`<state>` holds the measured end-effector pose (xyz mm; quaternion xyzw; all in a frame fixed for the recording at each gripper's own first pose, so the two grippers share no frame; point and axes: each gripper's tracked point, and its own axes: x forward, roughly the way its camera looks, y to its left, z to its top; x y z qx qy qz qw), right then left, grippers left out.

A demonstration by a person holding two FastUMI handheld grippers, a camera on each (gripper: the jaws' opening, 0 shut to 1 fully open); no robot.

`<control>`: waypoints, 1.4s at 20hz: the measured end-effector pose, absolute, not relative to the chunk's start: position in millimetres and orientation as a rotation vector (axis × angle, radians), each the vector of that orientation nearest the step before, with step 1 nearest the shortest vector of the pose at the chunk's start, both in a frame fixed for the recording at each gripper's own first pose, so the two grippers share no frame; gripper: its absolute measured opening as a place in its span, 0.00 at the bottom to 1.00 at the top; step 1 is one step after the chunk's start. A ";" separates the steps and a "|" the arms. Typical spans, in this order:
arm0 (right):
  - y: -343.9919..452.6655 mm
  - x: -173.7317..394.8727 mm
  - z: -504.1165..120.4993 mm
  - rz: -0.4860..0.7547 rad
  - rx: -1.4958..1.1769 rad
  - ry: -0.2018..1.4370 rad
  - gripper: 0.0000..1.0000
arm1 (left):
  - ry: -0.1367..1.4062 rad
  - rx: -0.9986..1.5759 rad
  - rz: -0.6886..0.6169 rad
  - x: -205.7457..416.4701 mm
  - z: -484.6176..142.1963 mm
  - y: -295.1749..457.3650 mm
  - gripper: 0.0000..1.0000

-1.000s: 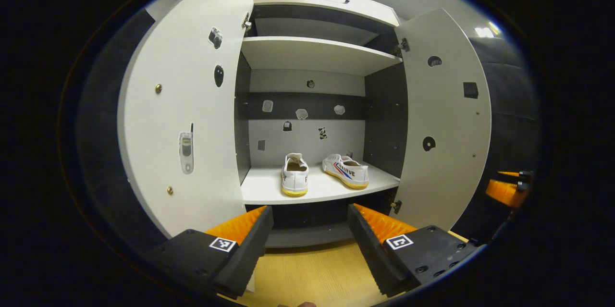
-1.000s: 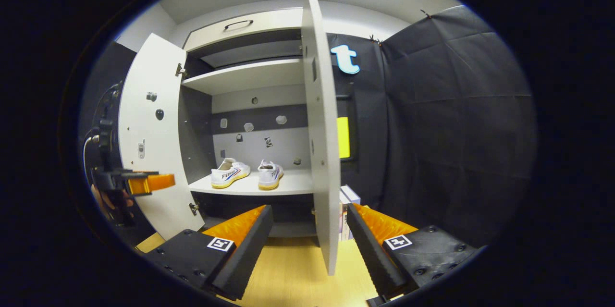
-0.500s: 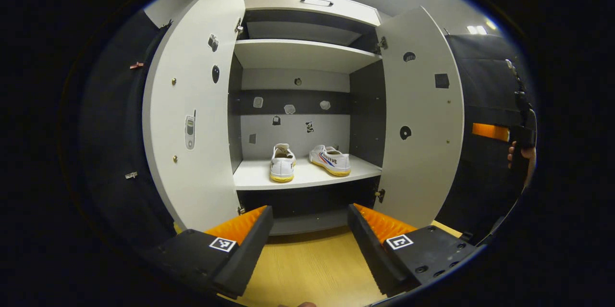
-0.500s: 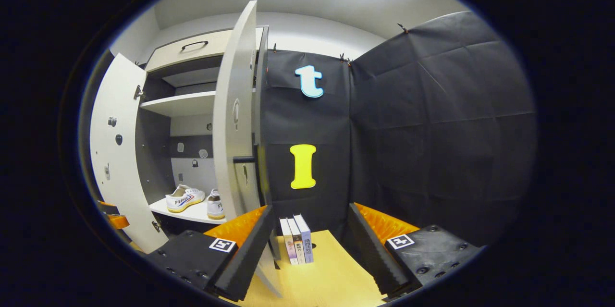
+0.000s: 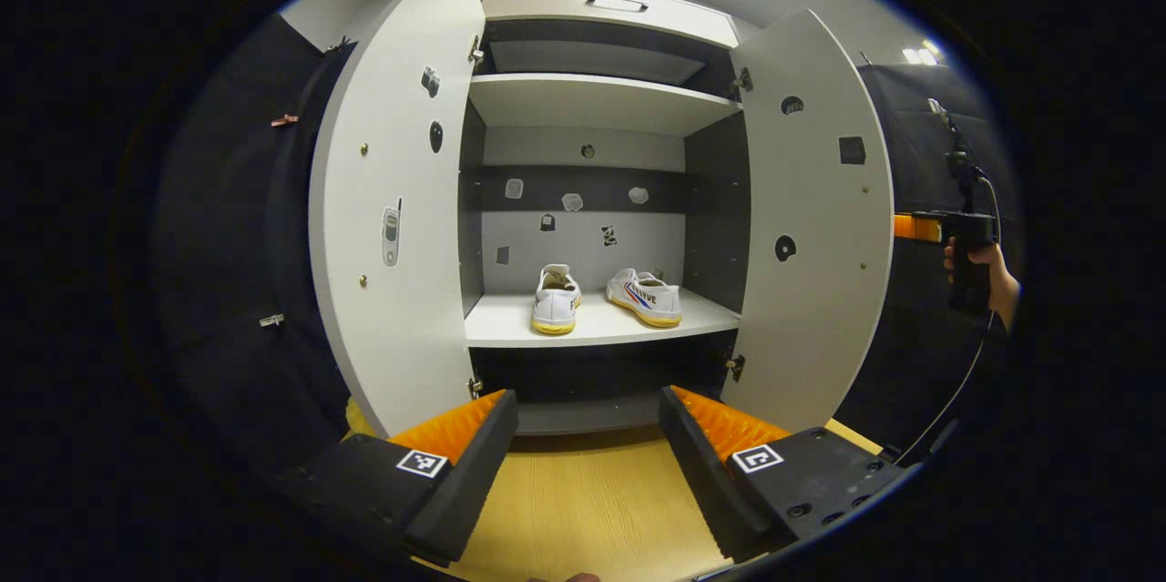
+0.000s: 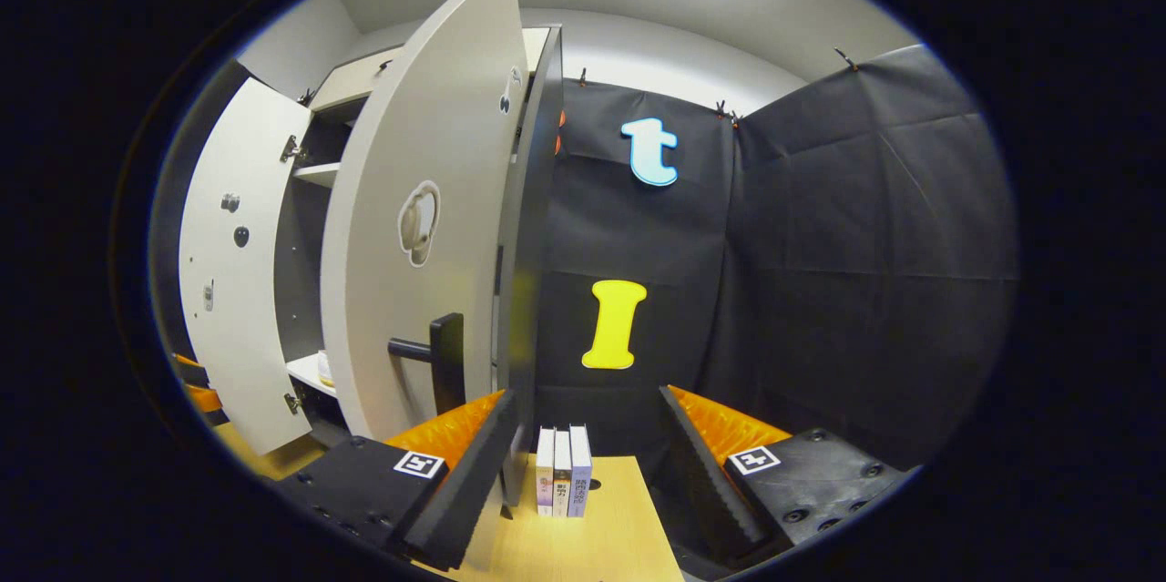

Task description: Grab one shoe with the right hand and put it into the shoe cabinet, grab the other shoe with the left hand and put it into the shoe cabinet; then close the right door with the right hand and the left door with the left hand.

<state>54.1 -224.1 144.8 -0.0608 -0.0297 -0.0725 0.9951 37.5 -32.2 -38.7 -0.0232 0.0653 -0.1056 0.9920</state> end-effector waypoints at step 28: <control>-59.5 91.7 123.8 0.027 0.093 0.026 0.98 | 0.153 -0.072 -0.021 -3.8 -64.9 73.9 0.96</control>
